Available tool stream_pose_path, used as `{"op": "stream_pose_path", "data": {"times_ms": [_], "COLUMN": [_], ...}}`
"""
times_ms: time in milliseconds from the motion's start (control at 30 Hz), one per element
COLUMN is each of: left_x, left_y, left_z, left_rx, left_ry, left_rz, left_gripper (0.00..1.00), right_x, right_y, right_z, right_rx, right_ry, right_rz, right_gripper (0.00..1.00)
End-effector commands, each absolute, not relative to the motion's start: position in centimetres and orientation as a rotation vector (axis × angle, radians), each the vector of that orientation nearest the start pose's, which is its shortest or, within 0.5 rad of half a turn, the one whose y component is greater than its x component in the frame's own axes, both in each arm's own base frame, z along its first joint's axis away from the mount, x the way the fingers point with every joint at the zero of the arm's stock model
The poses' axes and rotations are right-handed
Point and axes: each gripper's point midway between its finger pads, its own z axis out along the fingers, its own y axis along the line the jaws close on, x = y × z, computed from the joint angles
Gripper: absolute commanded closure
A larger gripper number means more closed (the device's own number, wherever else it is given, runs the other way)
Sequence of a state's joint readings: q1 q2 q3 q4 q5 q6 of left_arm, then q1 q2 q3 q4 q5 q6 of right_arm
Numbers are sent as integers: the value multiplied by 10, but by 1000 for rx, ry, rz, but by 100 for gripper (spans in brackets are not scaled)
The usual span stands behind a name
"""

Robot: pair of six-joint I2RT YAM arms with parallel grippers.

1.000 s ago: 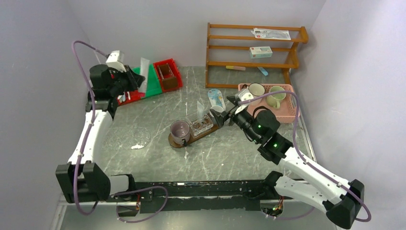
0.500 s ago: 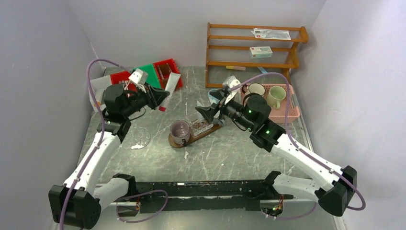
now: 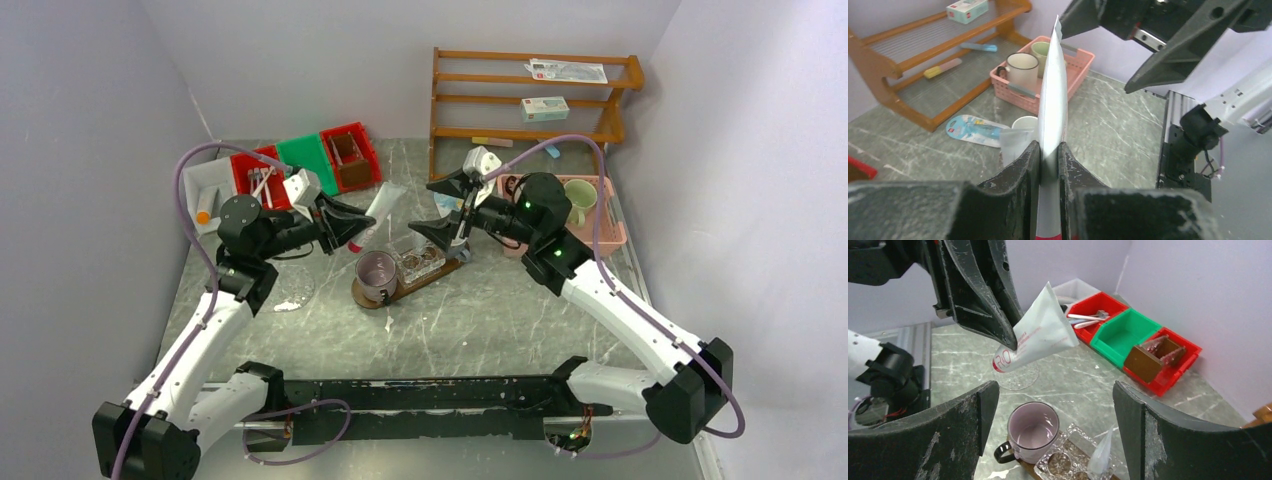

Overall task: Prepare toiletry sets of a toothbrush and toothpaste on the tray
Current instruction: Pick up the toothpaste from the storage box.

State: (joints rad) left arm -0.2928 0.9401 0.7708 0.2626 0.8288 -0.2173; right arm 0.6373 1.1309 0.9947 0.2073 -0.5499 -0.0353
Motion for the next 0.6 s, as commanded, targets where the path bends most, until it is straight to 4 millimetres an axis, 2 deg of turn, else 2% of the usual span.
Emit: {"op": "stream_pose_path", "data": {"times_ms": [0,333,567], "left_x": [228,214,208], "left_y": [-230,-238,-241], "left_z": [341,333,331], "left_rx": [891,963,997], "left_ry": [1256,1245,1236], "left_rz": [-1056,-1098,-1125], "left_gripper": [91,91,91], "right_x": [240,231,225], "right_y": [314,332,337], "right_z": [367,367,363], "right_rx": [-1050,-1186,-1242], "right_ry": [1167,1106,1096], "right_rz": [1001,1108,1167], "right_gripper": [13,22,36]}}
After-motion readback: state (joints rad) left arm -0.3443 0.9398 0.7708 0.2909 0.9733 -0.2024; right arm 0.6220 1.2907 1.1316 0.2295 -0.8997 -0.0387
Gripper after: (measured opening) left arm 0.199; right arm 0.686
